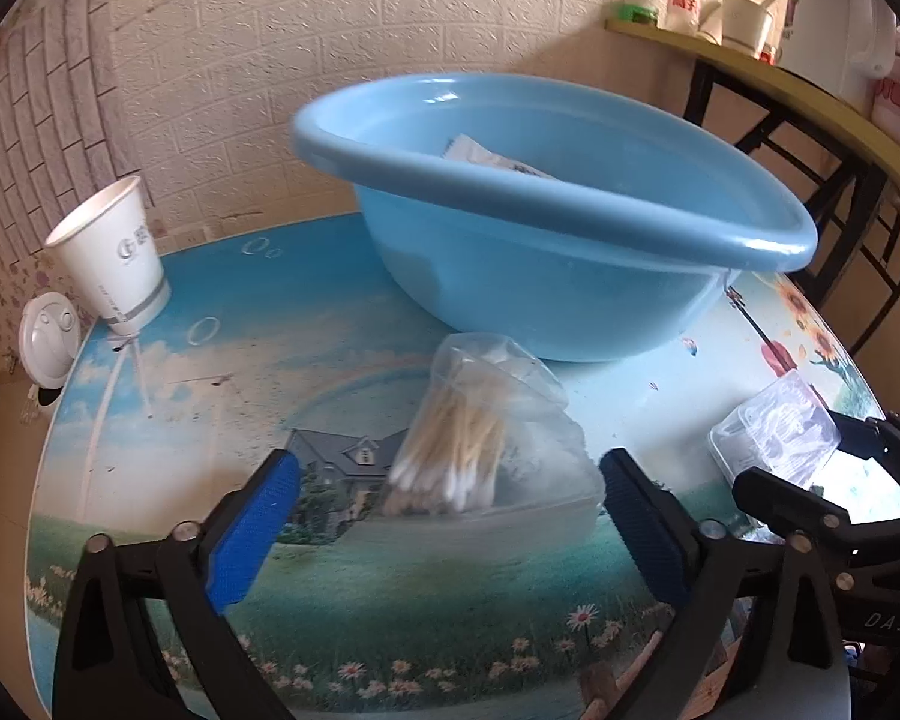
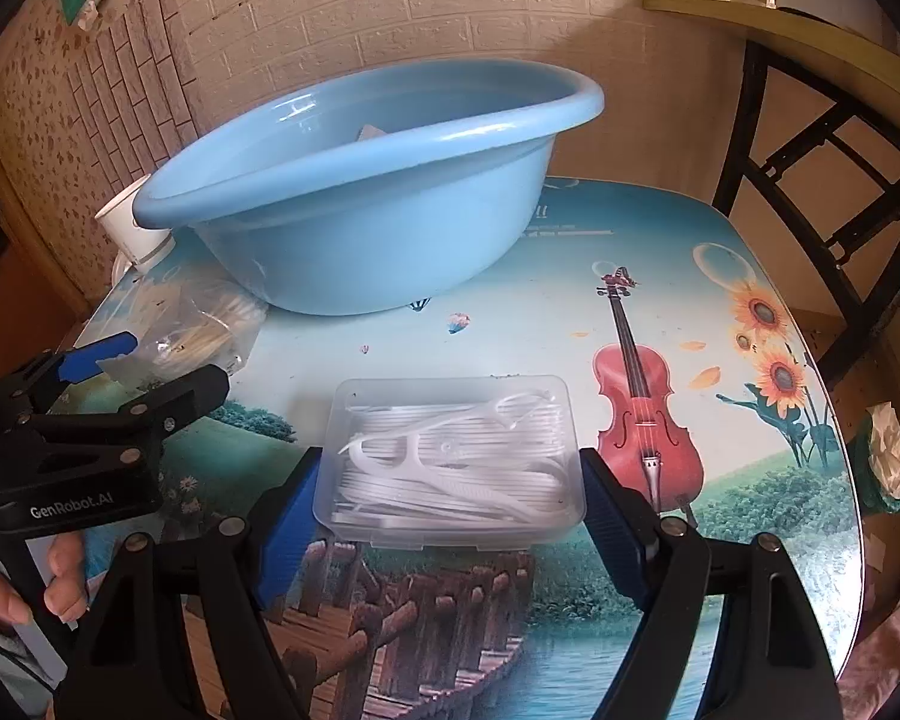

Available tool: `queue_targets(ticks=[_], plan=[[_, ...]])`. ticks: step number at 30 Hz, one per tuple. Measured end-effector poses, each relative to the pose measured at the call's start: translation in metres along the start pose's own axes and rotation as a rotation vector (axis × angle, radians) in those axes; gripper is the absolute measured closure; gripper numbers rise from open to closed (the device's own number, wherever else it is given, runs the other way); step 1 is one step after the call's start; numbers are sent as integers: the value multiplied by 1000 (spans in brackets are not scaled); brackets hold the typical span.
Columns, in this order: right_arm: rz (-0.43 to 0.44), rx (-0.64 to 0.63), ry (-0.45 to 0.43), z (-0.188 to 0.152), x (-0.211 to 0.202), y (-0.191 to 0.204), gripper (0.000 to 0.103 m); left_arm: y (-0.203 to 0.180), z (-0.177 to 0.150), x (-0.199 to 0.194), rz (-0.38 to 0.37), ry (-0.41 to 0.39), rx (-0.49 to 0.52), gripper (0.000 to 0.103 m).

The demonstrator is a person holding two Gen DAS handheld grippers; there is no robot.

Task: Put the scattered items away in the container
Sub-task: 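Grasp the cotton-swab bag with the left gripper while the right grasps the floss-pick box, then lift and carry the swab bag and floss-pick box over the blue basin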

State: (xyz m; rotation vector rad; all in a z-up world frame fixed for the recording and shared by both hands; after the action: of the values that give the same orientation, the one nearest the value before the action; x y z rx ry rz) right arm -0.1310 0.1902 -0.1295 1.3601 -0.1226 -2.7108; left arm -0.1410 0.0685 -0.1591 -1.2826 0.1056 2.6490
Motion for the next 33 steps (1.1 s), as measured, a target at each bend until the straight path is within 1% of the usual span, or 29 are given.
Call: queue_targets(ticks=[1, 2, 6, 7, 8, 9, 11, 17, 24, 28, 31, 33], plan=[[-2, -2, -1, 0, 0, 0, 20, -1, -1, 2, -3, 10, 3, 24], [-2, -4, -2, 0, 0, 0, 20, -1, -1, 4, -1, 15, 5, 30], [-2, -4, -3, 0, 0, -1, 20, 1, -1, 4, 4, 11, -2, 33], [-2, -3, -3, 0, 0, -1, 20, 2, -1, 4, 9, 8, -3, 40], [-4, -3, -3, 0, 0, -2, 20, 3, -1, 3, 15, 4, -4, 51], [-8, -3, -3, 0, 0, -2, 20, 5, -2, 3, 16, 1, -6, 55], [-14, -1, -2, 0, 0, -3, 20, 6, -2, 2, 8, 0, -17, 58], [-15, 5, 9, -1, -1, -4, 20, 6, -6, 0, 2, 5, -42, 62], [-39, -19, 14, 0, 1, 0, 20, 3, -19, -9, 9, 0, -59, 63], [-62, -41, 11, 1, 7, 5, 14, 5, -8, -2, 22, -1, -59, 62], [-62, -55, -3, 1, 8, 7, 14, 3, -12, -7, 25, -9, -57, 62], [-70, -63, -12, 1, 7, 7, 19, 3, -12, -6, 31, -14, -50, 62]])
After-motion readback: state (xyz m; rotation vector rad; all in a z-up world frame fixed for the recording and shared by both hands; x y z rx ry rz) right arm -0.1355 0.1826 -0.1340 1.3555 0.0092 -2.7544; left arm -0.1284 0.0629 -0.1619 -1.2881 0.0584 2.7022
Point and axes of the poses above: each gripper's, at about its wrist camera, not at the fingertips, and x roughly the way its jaws point, y to its left, z to its top, the point moved 7 cm from there along x, roughly the way its jaws point, and after that the axes turned 1 degree about z, right-handed, at the moved point
